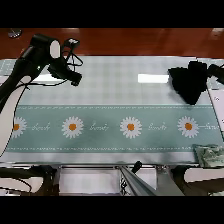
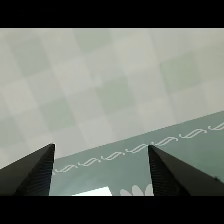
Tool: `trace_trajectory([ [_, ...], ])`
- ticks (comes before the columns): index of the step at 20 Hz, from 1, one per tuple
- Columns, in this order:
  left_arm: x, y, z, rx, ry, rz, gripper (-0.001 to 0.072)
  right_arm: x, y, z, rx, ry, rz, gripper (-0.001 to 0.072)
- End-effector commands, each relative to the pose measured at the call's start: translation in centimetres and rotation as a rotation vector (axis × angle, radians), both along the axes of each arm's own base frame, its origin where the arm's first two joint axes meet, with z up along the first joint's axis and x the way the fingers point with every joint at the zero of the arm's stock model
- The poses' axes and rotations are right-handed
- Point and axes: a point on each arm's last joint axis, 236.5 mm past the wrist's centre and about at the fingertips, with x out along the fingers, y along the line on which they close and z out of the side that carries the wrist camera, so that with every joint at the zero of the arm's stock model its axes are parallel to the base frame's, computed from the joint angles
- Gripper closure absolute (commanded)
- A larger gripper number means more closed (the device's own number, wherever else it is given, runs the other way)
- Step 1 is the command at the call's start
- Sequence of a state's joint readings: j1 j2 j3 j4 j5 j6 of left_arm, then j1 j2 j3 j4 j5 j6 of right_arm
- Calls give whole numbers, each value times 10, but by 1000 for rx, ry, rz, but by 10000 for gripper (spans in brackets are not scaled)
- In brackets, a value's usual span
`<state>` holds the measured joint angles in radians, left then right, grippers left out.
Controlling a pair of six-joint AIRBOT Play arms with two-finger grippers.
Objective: Fold the shirts.
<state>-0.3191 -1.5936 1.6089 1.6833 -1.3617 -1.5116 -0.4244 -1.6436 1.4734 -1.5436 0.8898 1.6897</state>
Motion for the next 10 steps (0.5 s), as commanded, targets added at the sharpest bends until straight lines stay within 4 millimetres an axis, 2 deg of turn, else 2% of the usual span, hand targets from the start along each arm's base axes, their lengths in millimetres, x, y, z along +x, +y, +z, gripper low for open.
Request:
trace_trajectory([
  [1, -3, -1, -1, -5, 12, 3, -3, -12, 24, -55, 109, 145, 36, 101],
  [3, -3, -1, -1, -6, 12, 3, -3, -8, 48, -76, 147, 184, 117, 101],
  [5, -2, -1, -1, -6, 11, 3, -2, 3, 73, -84, 165, 173, 181, 113],
  [6, -2, -1, -1, -6, 11, 2, -2, 10, 79, -81, 145, 155, 206, 205],
  [7, -2, -1, -1, -5, 11, 3, -2, 15, 84, -74, 132, 136, 224, 458],
  [8, -2, -1, -1, -5, 12, 3, -2, 21, 88, -62, 119, 110, 236, 667],
  [10, -3, -4, 1, -21, 11, 6, -2, 38, 89, -14, 62, 17, 278, 674],
])
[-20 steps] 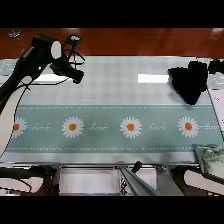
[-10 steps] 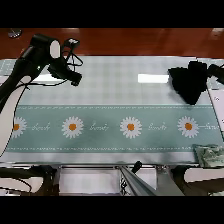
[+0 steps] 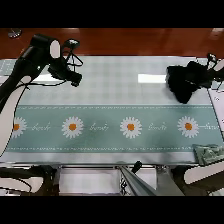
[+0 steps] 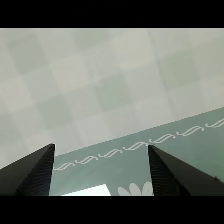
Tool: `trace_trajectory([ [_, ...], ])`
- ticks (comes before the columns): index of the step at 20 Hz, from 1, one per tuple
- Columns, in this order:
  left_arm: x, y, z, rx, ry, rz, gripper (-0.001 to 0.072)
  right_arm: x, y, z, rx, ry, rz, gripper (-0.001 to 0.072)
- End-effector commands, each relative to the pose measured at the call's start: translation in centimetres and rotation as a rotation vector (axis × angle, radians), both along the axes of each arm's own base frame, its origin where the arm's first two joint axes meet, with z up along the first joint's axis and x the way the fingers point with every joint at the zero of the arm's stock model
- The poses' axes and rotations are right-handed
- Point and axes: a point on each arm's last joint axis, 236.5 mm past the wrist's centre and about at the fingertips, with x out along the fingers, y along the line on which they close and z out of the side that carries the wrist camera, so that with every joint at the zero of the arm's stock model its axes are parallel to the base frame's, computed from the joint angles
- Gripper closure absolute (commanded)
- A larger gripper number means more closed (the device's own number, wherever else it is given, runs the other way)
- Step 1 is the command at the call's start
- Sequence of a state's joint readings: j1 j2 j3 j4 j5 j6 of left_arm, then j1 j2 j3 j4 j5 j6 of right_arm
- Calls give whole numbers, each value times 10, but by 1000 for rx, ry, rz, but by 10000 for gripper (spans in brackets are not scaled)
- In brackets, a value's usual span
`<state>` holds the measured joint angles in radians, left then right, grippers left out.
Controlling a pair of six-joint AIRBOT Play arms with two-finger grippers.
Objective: Fold the shirts.
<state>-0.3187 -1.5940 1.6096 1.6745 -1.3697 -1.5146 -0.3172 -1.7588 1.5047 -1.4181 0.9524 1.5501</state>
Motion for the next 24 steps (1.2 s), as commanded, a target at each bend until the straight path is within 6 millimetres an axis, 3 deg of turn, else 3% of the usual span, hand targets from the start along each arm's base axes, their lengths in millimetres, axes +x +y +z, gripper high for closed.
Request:
trace_trajectory([
  [1, -2, -7, 4, -34, -1, 2, -2, 28, 10, 77, -62, -173, 74, 674],
  [3, -6, -17, 22, -89, -21, -1, -3, 37, 16, 178, -112, -377, 107, 674],
  [4, -7, -24, 40, -129, -44, -4, -3, 34, 24, 241, -131, -506, 127, 674],
  [6, -6, -39, 97, -222, -140, -21, -3, 8, 45, 363, -171, -761, 157, 674],
  [8, -9, -53, 179, -338, -299, -50, -3, -42, 70, 467, -188, -998, 164, 674],
  [10, -28, -58, 273, -458, -491, -67, -3, -102, 96, 539, -198, -1173, 183, 674],
  [12, -64, -52, 352, -537, -676, -104, -3, -154, 113, 575, -229, -1261, 203, 674],
  [14, -104, -36, 400, -575, -816, -116, -3, -188, 129, 583, -234, -1269, 236, 674],
  [15, -122, -26, 412, -571, -857, -111, -2, -196, 137, 577, -218, -1242, 261, 674],
  [17, -147, -7, 415, -555, -883, -72, -2, -200, 159, 549, -125, -1135, 337, 674],
  [21, -161, 15, 380, -461, -784, -11, -3, -177, 223, 465, 254, -855, 519, 674],
  [24, -151, 14, 347, -421, -693, 3, -2, -161, 286, 360, 307, -569, 640, 674],
])
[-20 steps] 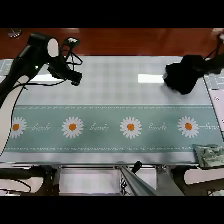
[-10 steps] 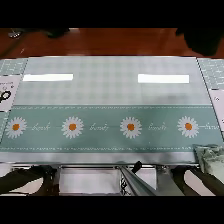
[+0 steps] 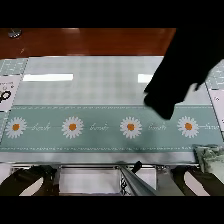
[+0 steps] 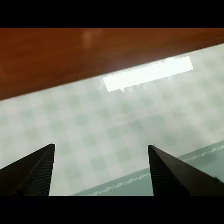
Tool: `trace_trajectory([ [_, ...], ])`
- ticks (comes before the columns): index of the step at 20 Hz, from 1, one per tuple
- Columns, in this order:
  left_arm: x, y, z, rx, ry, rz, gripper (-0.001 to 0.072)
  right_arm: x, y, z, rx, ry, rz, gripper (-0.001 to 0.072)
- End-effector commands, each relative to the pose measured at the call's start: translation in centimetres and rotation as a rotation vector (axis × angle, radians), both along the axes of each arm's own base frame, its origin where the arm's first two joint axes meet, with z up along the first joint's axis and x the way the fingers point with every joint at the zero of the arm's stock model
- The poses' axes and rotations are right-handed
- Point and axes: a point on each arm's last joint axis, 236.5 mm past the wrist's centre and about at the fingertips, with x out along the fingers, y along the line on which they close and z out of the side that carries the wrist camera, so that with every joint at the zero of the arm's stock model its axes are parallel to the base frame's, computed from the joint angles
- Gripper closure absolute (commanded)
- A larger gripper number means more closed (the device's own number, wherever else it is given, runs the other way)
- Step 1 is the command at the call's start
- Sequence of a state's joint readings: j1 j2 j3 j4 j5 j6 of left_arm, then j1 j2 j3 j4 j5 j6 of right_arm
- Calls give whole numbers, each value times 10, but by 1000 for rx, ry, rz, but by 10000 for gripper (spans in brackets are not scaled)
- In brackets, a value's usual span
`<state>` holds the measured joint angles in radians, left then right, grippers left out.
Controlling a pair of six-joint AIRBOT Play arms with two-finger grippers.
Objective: Fold the shirts.
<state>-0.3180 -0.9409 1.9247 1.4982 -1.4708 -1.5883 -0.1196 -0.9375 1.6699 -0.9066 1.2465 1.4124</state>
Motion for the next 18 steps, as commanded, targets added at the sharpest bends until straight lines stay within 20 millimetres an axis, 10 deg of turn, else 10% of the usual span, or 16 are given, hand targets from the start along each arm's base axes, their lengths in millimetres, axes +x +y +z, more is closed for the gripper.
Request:
trace_trajectory([
  [1, 3, 9, -35, 52, 96, 35, -2, -4, 84, -116, -74, 292, 202, 674],
  [7, 15, 9, -99, 73, 269, 82, -3, -46, 262, -307, -221, 508, 438, 639],
  [9, 16, 6, -120, 62, 328, 89, -3, -55, 283, -348, -266, 560, 469, 233],
  [10, 16, 6, -131, 73, 355, 91, -3, -55, 279, -356, -291, 574, 468, 207],
  [13, 15, 7, -167, 106, 441, 93, -2, -19, 206, -342, -475, 532, 365, 207],
  [18, -5, -5, -278, 128, 686, 62, -2, 39, -21, -264, -773, 442, -101, 210],
])
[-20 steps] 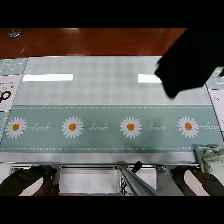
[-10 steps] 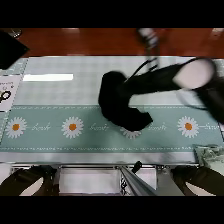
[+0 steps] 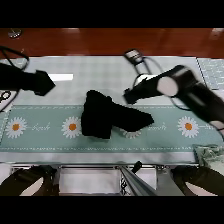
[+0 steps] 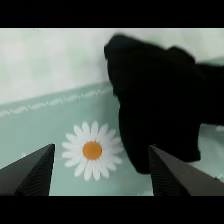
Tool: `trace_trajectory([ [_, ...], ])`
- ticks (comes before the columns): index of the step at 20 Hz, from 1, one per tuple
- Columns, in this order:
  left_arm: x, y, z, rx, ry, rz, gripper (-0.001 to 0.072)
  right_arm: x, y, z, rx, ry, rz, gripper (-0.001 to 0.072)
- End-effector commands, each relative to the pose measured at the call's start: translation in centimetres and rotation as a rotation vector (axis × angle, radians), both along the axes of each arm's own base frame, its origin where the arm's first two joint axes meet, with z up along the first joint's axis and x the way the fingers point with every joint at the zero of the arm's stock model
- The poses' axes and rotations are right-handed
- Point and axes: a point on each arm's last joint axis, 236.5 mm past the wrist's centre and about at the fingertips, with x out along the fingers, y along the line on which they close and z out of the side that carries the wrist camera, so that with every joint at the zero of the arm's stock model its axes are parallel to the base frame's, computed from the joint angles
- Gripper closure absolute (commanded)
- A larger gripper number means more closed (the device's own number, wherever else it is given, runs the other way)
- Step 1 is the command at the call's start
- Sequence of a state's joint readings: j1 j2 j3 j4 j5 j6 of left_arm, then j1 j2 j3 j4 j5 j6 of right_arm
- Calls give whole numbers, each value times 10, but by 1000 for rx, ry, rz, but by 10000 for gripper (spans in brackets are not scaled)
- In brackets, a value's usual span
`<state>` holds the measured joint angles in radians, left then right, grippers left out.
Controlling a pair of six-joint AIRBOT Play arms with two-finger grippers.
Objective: Fold the shirts.
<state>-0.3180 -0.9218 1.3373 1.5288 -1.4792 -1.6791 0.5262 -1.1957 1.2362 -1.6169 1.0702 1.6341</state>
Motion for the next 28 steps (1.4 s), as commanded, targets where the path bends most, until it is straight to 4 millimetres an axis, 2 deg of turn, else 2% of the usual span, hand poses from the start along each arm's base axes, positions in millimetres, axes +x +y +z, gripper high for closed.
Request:
trace_trajectory([
  [1, -21, -17, -79, -56, 169, -1, -2, 13, -157, 35, -233, -59, -247, 211],
  [2, -31, -25, -104, -92, 222, -2, -3, 9, -183, 33, -195, -21, -314, 211],
  [3, -40, -33, -126, -128, 266, 1, -2, 6, -200, 29, -139, 18, -363, 210],
  [5, -56, -50, -161, -209, 331, 0, -3, 3, -220, 18, 8, 66, -445, 210],
  [7, -63, -67, -180, -295, 368, 1, -3, -1, -232, 5, 123, 102, -507, 211],
  [11, -63, -70, -215, -290, 413, 40, -2, -20, -238, -28, 157, 187, -517, 202],
  [12, -60, -71, -222, -287, 422, 49, -2, -23, -237, -35, 157, 205, -515, 144],
  [14, -58, -80, -232, -310, 443, 24, 1, -29, -230, -45, 176, 235, -511, 132],
  [15, -58, -87, -235, -338, 458, 10, 55, -31, -228, -48, 184, 246, -512, 132],
  [16, -57, -96, -237, -369, 468, -14, 211, -33, -226, -51, 191, 255, -512, 132],
  [18, -52, -103, -245, -391, 461, -41, 463, -34, -221, -53, 206, 262, -501, 133],
  [19, -51, -102, -250, -385, 468, -32, 650, -34, -219, -53, 215, 263, -493, 133],
  [20, -50, -100, -252, -384, 473, -26, 686, -34, -214, -55, 235, 269, -484, 133],
  [22, -49, -99, -250, -387, 471, -21, 687, -43, -195, -69, 295, 315, -450, 133],
  [26, -53, -97, -248, -389, 485, -24, 687, -67, -136, -111, 560, 453, -453, 132],
  [28, -54, -98, -247, -391, 488, -27, 687, -78, -114, -134, 619, 517, -470, 132],
])
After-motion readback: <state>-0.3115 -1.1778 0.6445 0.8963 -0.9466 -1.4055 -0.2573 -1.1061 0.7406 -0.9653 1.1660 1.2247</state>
